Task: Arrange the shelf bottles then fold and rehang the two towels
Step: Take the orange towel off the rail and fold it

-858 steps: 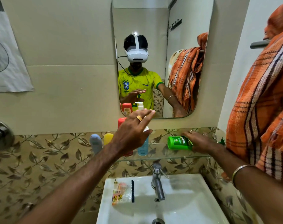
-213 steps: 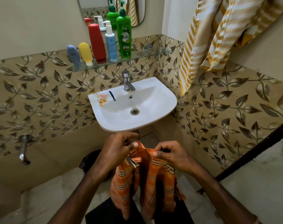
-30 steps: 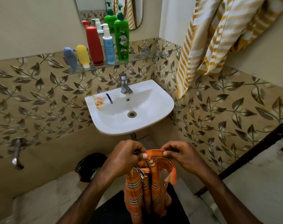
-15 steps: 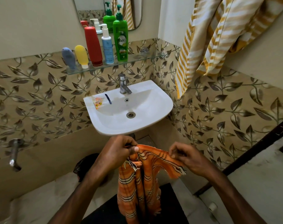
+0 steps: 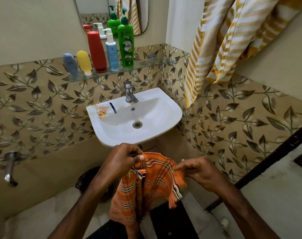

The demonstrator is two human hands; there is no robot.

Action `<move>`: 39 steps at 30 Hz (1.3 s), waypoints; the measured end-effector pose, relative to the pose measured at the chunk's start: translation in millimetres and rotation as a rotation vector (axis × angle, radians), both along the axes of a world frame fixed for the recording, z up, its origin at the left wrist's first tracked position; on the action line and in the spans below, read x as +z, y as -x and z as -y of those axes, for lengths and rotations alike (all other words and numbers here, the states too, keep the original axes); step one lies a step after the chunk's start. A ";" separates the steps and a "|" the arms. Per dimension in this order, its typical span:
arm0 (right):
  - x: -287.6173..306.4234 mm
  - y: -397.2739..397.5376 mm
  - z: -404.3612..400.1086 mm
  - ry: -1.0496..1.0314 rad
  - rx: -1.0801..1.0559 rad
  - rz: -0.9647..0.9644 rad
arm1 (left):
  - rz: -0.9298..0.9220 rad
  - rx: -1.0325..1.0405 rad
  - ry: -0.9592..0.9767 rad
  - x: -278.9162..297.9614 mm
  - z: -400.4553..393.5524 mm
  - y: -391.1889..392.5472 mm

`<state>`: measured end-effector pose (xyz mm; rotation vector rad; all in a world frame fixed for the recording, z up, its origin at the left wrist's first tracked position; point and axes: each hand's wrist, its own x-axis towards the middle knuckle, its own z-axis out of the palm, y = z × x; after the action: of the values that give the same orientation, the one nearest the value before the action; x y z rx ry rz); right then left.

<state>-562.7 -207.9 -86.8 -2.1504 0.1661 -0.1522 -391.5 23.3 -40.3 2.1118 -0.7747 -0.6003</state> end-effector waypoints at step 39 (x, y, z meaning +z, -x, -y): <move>44.6 -62.2 -8.2 -0.148 0.031 0.203 | -0.349 -0.064 0.391 30.2 38.4 18.1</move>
<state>-500.5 -199.7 -42.3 -1.9754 0.0257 -0.3288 -409.6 -15.0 -10.1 1.5778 -0.6966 -0.7590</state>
